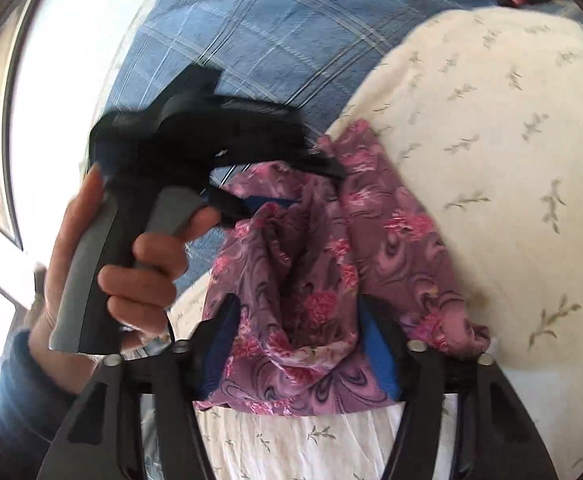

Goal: Fold small clothes

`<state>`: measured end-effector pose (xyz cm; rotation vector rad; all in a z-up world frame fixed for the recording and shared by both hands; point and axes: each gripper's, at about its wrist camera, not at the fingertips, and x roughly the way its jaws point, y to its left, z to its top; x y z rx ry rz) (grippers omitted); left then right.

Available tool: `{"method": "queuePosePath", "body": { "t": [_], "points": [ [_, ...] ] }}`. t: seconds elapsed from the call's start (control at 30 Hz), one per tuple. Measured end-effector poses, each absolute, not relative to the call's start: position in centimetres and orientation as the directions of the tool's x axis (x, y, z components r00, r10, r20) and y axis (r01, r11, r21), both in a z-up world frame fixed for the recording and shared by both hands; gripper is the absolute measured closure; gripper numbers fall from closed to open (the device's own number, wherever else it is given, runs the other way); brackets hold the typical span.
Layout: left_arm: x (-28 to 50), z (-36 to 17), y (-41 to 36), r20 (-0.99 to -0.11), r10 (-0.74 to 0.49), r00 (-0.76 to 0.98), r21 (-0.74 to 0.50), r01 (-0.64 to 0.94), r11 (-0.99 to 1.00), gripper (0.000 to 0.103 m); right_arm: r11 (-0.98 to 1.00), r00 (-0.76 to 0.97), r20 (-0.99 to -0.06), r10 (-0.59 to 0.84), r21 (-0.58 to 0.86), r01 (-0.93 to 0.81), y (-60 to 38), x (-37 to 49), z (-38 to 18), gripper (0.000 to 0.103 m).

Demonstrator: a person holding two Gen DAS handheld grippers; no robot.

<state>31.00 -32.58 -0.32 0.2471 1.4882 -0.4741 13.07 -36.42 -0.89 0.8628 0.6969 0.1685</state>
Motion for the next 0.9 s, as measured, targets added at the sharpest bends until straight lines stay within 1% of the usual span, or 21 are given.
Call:
{"method": "queuePosePath", "body": {
  "t": [0.03, 0.07, 0.1, 0.17, 0.27, 0.33, 0.37, 0.43, 0.53, 0.57, 0.6, 0.63, 0.67, 0.7, 0.73, 0.8, 0.83, 0.87, 0.9],
  "points": [
    [30.8, -0.2, -32.5, -0.988, -0.152, 0.025, -0.125, 0.443, 0.887, 0.052, 0.666, 0.761, -0.504, 0.41, 0.735, 0.128, -36.0, 13.3, -0.9, 0.068],
    [30.7, 0.1, -32.4, -0.985, -0.169, 0.039, -0.134, 0.444, 0.886, 0.074, 0.682, 0.747, -0.516, 0.419, 0.722, 0.117, -35.5, 13.6, -1.0, 0.087],
    [30.6, 0.2, -32.3, -0.983, -0.178, 0.041, -0.141, 0.444, 0.885, 0.1, 0.7, 0.737, -0.533, 0.417, 0.705, 0.114, -35.1, 13.8, -1.1, 0.093],
    [30.6, 0.4, -31.7, -0.975, -0.223, 0.023, -0.193, 0.421, 0.886, 0.1, 0.692, 0.75, -0.516, 0.413, 0.713, 0.11, -35.2, 13.6, -1.0, 0.093],
    [30.3, 1.4, -31.4, -0.954, -0.3, 0.018, -0.269, 0.401, 0.876, 0.1, 0.623, 0.814, -0.413, 0.408, 0.778, 0.082, -37.1, 11.7, 0.5, 0.094],
    [30.2, 1.7, -31.2, -0.938, -0.347, 0.001, -0.318, 0.399, 0.86, 0.1, 0.587, 0.851, -0.366, 0.377, 0.805, 0.086, -38.7, 10.0, 1.1, 0.095],
    [30.1, 1.6, -31.3, -0.927, -0.374, -0.015, -0.35, 0.387, 0.853, 0.1, 0.576, 0.858, -0.369, 0.356, 0.81, 0.109, -39.6, 9.5, 0.9, 0.095],
    [30.1, 1.5, -31.2, -0.909, -0.415, -0.037, -0.4, 0.356, 0.844, 0.1, 0.542, 0.836, -0.425, 0.346, 0.818, 0.192, -40.9, 9.4, -0.8, 0.095],
    [30.0, 2.9, -29.1, -0.863, -0.504, -0.012, -0.483, 0.311, 0.819, 0.098, 0.471, 0.771, -0.485, 0.412, 0.838, 0.275, -41.2, 10.7, -4.0, 0.094],
    [30.0, 3.6, -27.9, -0.852, -0.523, 0.018, -0.493, 0.309, 0.813, 0.094, 0.47, 0.76, -0.497, 0.419, 0.835, 0.287, -40.9, 10.9, -4.4, 0.092],
    [30.3, 4.1, -27.1, -0.848, -0.527, 0.052, -0.489, 0.307, 0.817, 0.085, 0.473, 0.763, -0.495, 0.415, 0.834, 0.284, -40.9, 10.8, -4.1, 0.089],
    [30.9, 4.8, -25.6, -0.846, -0.525, 0.091, -0.479, 0.302, 0.824, 0.078, 0.479, 0.768, -0.498, 0.402, 0.83, 0.287, -40.9, 10.7, -3.8, 0.089],
    [31.1, 5.5, -23.3, -0.847, -0.508, 0.157, -0.453, 0.288, 0.844, 0.06, 0.493, 0.778, -0.51, 0.366, 0.816, 0.302, -41.1, 10.3, -3.0, 0.088],
    [31.2, 5.8, -22.0, -0.849, -0.489, 0.202, -0.431, 0.272, 0.86, 0.048, 0.508, 0.802, -0.511, 0.31, 0.802, 0.315, -41.5, 9.5, -2.0, 0.088],
    [31.2, 6.2, -19.8, -0.848, -0.465, 0.254, -0.406, 0.252, 0.878, 0.047, 0.515, 0.831, -0.488, 0.266, 0.801, 0.305, -41.8, 8.8, -1.1, 0.088],
    [31.2, 6.0, -16.5, -0.843, -0.448, 0.298, -0.394, 0.227, 0.891, 0.047, 0.519, 0.894, -0.396, 0.209, 0.82, 0.242, -42.3, 7.9, 1.0, 0.085],
    [31.3, 5.4, -14.9, -0.844, -0.445, 0.299, -0.4, 0.203, 0.894, 0.047, 0.543, 0.911, -0.348, 0.222, 0.82, 0.181, -42.4, 8.6, 2.5, 0.076],
    [31.5, 4.3, -13.3, -0.847, -0.449, 0.284, -0.419, 0.164, 0.893, 0.047, 0.572, 0.909, -0.33, 0.255, 0.81, 0.133, -42.3, 9.9, 3.4, 0.063],
    [31.4, 3.5, -12.7, -0.846, -0.462, 0.268, -0.44, 0.139, 0.887, 0.047, 0.593, 0.897, -0.326, 0.299, 0.8, 0.093, -42.1, 11.7, 4.0, 0.056]
  ]
}}
